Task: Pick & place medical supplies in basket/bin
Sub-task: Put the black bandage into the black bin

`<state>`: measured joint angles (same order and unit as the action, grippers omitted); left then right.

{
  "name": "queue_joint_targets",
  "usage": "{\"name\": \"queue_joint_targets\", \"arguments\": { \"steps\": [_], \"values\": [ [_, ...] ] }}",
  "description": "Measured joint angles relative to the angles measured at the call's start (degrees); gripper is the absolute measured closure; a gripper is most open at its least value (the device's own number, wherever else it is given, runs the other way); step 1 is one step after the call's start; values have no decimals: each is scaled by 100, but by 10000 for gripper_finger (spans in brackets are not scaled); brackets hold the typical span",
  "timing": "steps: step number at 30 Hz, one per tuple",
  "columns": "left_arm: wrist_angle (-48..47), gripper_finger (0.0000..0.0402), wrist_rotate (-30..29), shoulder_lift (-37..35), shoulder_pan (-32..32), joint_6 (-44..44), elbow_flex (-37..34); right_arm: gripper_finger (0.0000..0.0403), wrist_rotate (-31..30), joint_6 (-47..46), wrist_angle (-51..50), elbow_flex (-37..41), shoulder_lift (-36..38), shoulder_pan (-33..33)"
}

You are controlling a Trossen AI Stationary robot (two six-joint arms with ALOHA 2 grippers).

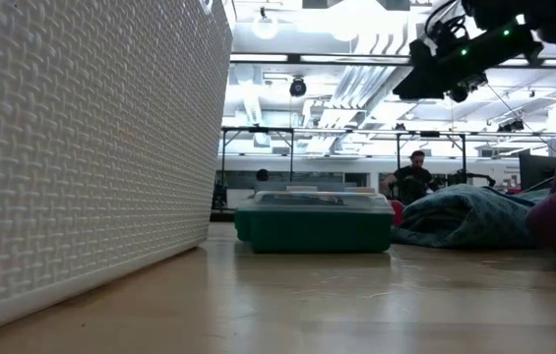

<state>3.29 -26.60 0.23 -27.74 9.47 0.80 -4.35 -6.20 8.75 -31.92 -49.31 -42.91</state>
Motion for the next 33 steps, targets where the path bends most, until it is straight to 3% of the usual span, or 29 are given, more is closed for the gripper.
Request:
{"name": "queue_joint_targets", "arguments": {
  "steps": [7, 20, 27, 33],
  "values": [
    [0, 185, -19, -1, 0, 0, 0, 302, -340, 105, 264, -74, -378, 238],
    [20, 185, -14, -2, -1, 0, 0, 302, -1527, 462, -1962, -1700, -1356, 557],
    [20, 185, -12, 0, -1, -2, 0, 302, -1689, 189, -3124, -2240, -2126, 541],
    [20, 185, -12, -1, 0, 0, 0, 302, -1675, 214, -3474, -2267, -2583, 541]
  ]
}}
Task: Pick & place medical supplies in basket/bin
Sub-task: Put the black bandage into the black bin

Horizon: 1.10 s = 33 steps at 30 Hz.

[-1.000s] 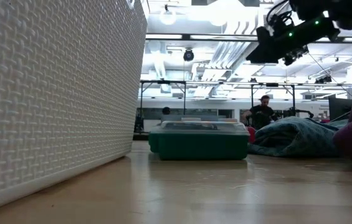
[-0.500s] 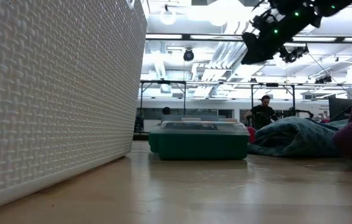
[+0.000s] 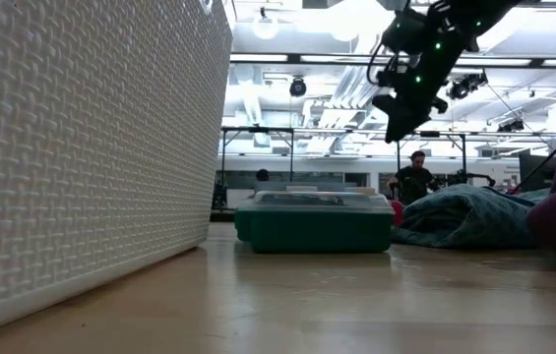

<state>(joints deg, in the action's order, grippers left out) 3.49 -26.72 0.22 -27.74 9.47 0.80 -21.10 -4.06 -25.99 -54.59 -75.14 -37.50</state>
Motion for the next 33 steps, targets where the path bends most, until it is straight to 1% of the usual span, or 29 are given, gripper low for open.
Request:
{"name": "queue_joint_targets", "arguments": {
  "steps": [5, 13, 18, 22, 30, 33],
  "values": [
    [0, 185, 2, 1, -1, 0, 0, 302, 20, 90, -349, 0, -149, 80],
    [0, 185, 0, 0, -1, 0, 0, 302, 325, 80, -843, 0, -196, 188],
    [0, 185, -2, 1, -1, 0, 0, 302, 451, -465, -888, 0, -196, 188],
    [0, 185, -2, 0, 0, 0, 0, 302, 407, -522, -884, 0, -194, 178],
    [0, 185, -4, -1, 1, 0, 0, 302, 472, -502, -851, 0, -244, -167],
    [0, 185, -4, 1, 1, 0, 0, 302, 494, -506, -1015, -111, -360, -305]
  ]
}}
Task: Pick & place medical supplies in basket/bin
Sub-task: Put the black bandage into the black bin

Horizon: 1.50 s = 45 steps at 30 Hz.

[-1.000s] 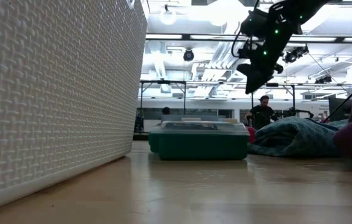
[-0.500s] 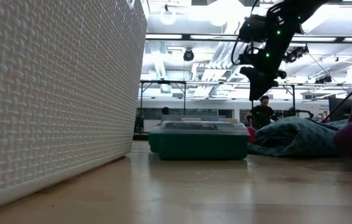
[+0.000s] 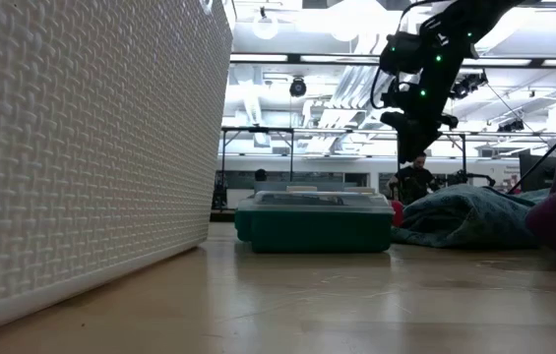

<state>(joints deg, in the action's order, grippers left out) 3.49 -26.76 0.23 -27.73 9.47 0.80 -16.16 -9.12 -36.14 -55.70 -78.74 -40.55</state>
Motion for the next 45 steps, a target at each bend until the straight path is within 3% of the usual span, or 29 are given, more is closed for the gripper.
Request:
{"name": "queue_joint_targets", "arguments": {
  "steps": [14, 23, 33, 45],
  "values": [
    [0, 185, -20, 0, -1, -1, 0, 302, 131, -30, -1703, -1724, -1477, -445],
    [0, 185, -17, 0, -1, 0, 0, 302, 565, 23, -1811, -1823, -1871, -691],
    [2, 185, -15, -2, 0, 0, 0, 300, 588, 165, -1913, -1823, -1871, -687],
    [1, 185, -13, -1, -1, -1, 0, 212, 566, 122, -1919, -1823, -1871, -692]
  ]
}}
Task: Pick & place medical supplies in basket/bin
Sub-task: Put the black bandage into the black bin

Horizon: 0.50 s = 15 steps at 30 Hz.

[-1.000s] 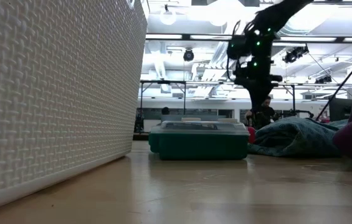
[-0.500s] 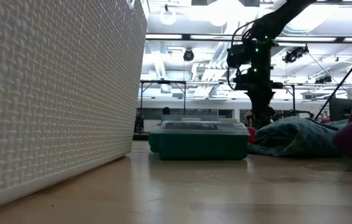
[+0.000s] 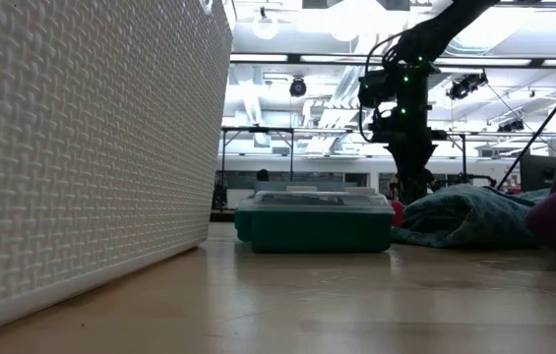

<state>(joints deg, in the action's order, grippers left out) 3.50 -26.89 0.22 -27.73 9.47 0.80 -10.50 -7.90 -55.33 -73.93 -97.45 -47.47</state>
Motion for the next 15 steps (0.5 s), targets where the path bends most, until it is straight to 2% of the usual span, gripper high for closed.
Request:
{"name": "queue_joint_targets", "arguments": {
  "steps": [5, 15],
  "values": [
    [1, 185, 2, 1, 1, 1, 0, 193, -13, -143, 2, 0, -45, -89],
    [1, 185, 20, 1, 0, -1, 0, 191, 54, -151, 14, 7, -477, -225]
  ]
}}
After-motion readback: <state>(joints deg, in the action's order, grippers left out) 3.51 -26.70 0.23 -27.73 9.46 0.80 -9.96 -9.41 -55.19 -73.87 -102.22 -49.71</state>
